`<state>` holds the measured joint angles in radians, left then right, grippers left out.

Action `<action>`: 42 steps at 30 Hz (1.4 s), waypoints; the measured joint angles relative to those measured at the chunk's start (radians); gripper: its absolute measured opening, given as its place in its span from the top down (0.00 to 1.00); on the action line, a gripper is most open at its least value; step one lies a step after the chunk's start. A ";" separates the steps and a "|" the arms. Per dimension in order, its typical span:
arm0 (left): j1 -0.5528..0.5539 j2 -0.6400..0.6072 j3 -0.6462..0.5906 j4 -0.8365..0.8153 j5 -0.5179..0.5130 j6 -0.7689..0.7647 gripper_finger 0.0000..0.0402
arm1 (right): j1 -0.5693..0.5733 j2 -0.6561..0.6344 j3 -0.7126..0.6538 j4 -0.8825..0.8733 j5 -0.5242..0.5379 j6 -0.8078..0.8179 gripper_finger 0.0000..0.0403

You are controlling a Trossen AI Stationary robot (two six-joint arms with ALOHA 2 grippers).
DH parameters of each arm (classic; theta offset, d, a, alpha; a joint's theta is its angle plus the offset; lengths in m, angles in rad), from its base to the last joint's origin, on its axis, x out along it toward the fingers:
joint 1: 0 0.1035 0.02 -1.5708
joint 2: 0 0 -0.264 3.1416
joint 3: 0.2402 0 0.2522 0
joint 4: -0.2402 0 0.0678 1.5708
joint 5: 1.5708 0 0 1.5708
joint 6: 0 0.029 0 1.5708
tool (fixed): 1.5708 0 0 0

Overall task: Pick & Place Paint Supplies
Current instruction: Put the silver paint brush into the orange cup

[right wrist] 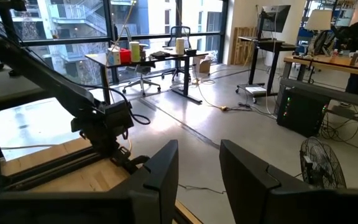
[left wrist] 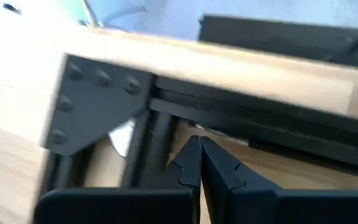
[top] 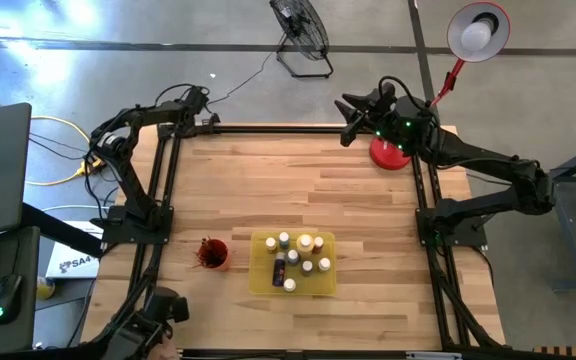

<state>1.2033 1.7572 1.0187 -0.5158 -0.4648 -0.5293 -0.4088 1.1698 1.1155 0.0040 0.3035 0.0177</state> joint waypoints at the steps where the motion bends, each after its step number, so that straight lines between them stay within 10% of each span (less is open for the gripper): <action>1: 0.010 0.005 0.000 0.000 0.022 0.000 1.00 | 0.000 0.000 0.000 0.000 0.000 0.000 0.73; 22: 0.048 0.028 -0.002 0.072 0.007 -0.016 1.00 | 0.003 0.000 0.000 0.002 0.000 -0.034 0.73; 42: -0.116 0.024 0.002 0.185 0.429 0.157 1.00 | 0.003 0.000 0.000 0.001 -0.026 -0.041 0.73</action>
<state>1.0868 1.7816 1.0203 -0.3305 -0.0354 -0.3721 -0.4061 1.1698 1.1156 0.0051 0.2770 -0.0235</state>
